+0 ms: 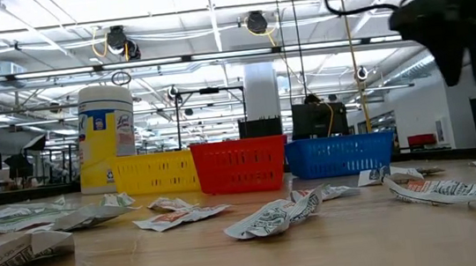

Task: Pick & Place First Aid Supplies
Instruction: Put the towelette pack into the black bin

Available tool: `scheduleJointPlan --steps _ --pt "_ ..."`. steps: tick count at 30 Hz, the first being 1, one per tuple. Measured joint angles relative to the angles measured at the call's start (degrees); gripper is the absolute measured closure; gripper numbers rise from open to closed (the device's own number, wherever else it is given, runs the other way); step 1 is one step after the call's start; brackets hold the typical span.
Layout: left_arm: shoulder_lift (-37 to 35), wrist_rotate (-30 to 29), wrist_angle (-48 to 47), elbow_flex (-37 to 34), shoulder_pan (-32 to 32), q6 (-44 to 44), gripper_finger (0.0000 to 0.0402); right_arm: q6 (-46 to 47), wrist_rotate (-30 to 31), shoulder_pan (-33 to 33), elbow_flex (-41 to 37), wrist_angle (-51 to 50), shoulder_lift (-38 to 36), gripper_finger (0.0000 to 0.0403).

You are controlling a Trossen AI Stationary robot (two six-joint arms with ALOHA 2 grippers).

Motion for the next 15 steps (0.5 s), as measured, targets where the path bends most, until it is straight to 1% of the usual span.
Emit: scheduleJointPlan --steps 5,8,11,15 --pt "0.00 -0.01 0.23 0.00 0.00 -0.86 0.0144 3.45 -0.11 2.94 -3.69 2.81 -1.28 0.0179" --pt "0.00 -0.03 1.79 0.00 0.00 -1.90 0.0144 5.83 -0.21 4.90 -6.75 7.77 -0.63 0.0179" --pt "0.00 -0.01 3.02 0.00 0.00 -0.67 0.0144 8.48 0.03 6.85 -9.71 12.14 0.15 0.0179" --pt "0.00 -0.01 2.96 0.00 0.00 -0.82 0.0144 9.38 -0.01 8.21 -12.62 16.48 2.81 0.0179"
